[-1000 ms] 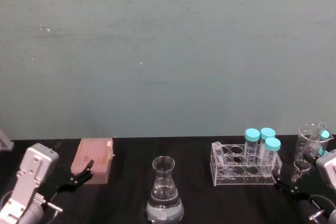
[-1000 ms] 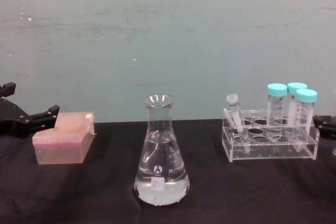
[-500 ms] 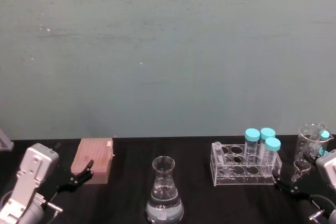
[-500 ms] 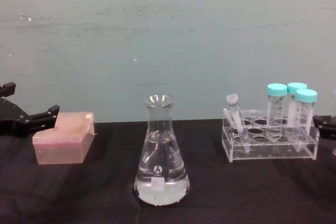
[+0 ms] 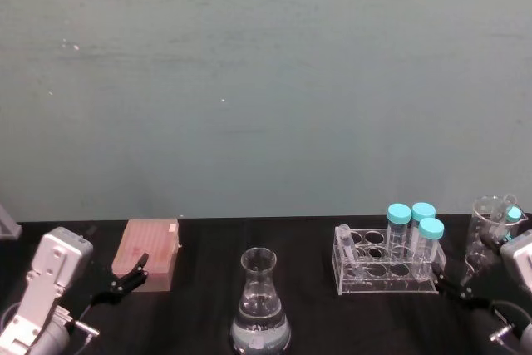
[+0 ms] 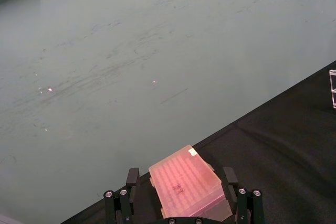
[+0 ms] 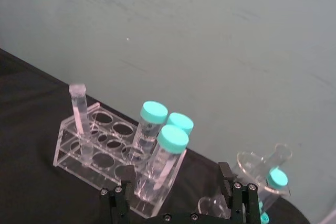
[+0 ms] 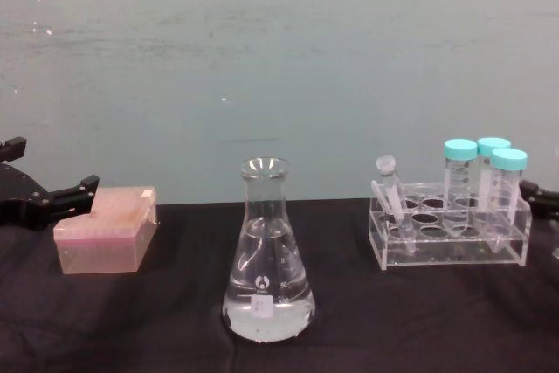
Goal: Pour the liquid from the test tube into the beaker using one hand.
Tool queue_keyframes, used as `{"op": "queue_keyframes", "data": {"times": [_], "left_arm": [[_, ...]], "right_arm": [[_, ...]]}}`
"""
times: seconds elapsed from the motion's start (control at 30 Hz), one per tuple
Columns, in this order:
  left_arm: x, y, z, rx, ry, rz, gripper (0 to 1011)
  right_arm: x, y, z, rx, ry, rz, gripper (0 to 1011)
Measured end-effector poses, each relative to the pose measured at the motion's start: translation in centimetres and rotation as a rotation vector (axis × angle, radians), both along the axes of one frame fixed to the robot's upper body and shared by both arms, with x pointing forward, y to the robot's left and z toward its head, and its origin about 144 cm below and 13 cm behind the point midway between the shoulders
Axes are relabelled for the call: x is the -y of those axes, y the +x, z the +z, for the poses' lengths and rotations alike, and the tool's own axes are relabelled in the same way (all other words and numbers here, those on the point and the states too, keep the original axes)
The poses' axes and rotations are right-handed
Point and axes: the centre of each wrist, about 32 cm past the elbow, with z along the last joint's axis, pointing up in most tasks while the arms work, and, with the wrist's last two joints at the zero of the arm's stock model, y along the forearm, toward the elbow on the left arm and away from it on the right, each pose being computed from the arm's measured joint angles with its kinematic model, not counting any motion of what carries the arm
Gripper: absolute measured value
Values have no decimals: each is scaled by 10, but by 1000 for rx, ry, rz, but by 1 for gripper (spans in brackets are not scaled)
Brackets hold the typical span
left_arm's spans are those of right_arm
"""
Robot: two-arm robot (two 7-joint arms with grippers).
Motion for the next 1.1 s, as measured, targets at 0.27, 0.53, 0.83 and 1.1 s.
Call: {"op": "queue_keyframes", "data": {"times": [0.27, 0.53, 0.83, 1.1], "left_arm": [[0, 0, 0, 0, 0, 0, 1000], [0, 0, 0, 0, 0, 0, 1000], [0, 0, 0, 0, 0, 0, 1000], [0, 0, 0, 0, 0, 0, 1000]], "right_arm": [[-2, 12, 11, 43, 8, 45, 1000], [-9, 21, 21, 82, 5, 108, 1000], [-23, 36, 27, 79, 34, 214, 1000], [-32, 46, 24, 49, 67, 266, 1000]]}}
